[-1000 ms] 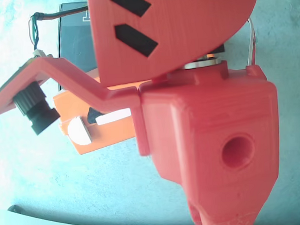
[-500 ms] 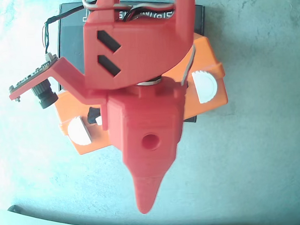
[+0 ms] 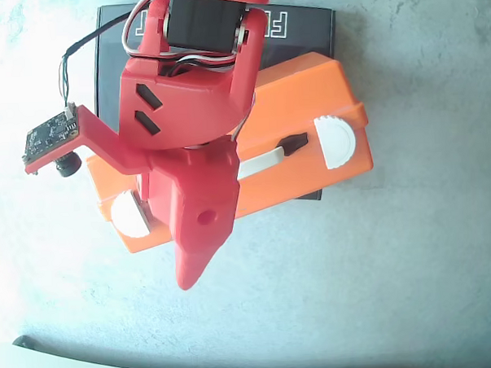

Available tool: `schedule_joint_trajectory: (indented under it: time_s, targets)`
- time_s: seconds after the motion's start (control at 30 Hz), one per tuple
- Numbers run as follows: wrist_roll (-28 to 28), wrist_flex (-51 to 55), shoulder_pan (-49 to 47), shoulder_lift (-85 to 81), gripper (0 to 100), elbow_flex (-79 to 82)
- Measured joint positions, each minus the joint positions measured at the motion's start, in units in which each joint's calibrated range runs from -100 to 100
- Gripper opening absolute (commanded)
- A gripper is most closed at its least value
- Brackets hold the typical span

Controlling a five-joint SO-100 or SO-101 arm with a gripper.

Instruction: Grab the white handle of the orange box

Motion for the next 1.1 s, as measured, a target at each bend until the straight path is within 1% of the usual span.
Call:
schedule_joint_trajectory:
  time_s: [0.13,0.33,0.47,0.57,0.93,1.0,1.1]
  targets:
    - [3.45,0.00,0.60,0.00,52,-3.96]
    - [5.54,0.00,0.50,0.00,52,-4.95]
    - [6.01,0.25,0.50,-0.36,52,-6.12]
    - [6.01,0.34,3.42,-2.04,52,-7.83]
    - [6.01,0.34,8.95,-2.75,52,-14.22]
    - [6.01,0.34,9.56,-2.84,50,-15.12]
    - [6.01,0.34,10.87,-2.75,42,-15.66]
